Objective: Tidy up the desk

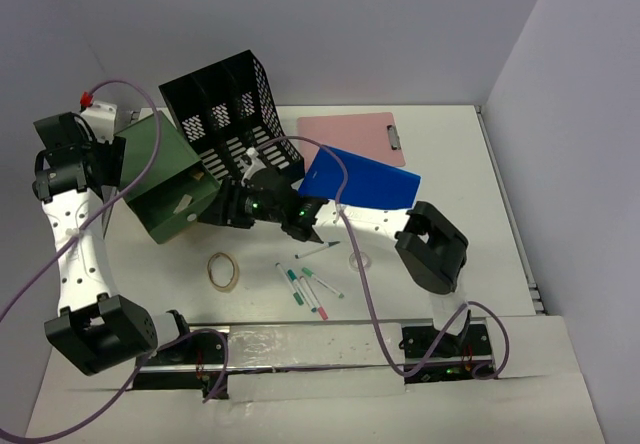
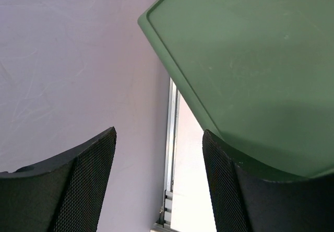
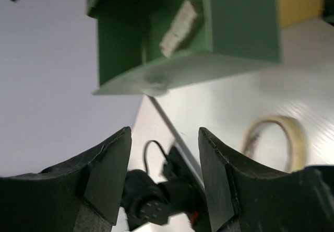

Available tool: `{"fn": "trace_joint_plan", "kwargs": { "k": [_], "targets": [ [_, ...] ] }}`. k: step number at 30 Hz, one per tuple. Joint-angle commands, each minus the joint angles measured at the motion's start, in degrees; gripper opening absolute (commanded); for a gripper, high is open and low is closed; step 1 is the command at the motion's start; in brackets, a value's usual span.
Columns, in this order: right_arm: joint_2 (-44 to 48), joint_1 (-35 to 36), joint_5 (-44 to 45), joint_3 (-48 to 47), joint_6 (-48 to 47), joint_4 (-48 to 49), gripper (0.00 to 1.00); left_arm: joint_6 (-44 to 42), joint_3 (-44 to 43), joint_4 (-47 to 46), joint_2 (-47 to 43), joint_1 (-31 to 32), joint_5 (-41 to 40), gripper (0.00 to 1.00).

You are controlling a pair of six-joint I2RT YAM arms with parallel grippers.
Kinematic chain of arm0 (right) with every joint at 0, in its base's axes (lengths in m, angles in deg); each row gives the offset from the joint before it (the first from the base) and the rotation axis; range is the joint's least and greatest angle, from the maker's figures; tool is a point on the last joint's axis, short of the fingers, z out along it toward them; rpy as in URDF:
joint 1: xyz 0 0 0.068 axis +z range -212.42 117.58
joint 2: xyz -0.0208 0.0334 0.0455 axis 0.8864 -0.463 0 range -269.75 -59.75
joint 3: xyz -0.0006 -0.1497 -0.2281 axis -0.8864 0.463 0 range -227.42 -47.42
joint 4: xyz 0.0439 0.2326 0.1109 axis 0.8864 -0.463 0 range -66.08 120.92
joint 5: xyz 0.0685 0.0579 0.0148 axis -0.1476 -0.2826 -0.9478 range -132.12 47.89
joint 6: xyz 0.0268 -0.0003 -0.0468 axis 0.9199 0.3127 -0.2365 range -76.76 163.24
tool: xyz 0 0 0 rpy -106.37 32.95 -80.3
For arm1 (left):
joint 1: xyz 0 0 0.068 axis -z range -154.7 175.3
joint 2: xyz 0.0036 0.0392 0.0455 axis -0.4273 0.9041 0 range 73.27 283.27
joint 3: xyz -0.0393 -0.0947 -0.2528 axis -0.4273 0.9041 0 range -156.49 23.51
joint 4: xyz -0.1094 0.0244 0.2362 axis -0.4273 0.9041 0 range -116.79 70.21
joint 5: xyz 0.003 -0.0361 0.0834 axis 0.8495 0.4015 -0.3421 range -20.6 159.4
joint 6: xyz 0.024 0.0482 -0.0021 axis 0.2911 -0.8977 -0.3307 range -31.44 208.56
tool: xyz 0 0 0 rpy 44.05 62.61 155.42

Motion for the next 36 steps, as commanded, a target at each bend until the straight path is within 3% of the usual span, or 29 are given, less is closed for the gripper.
{"fn": "trace_joint_plan", "kwargs": {
  "k": [1, 18, 36],
  "targets": [
    [-3.6, 0.1, 1.3, -5.1, 3.8, 3.0, 0.61, 1.0, 1.7, -6.2, 0.2, -0.4, 1.4, 0.73],
    [-14.7, -1.0, 3.3, -19.9, 6.2, -0.8, 0.64, -1.3, 9.1, -9.8, 0.3, -0.3, 4.0, 0.71],
    [-26.2, -3.3, 6.6, -35.2, 10.7, -3.8, 0.63, 0.9, 8.6, -9.6, 2.3, -0.3, 6.7, 0.70]
  ]
}}
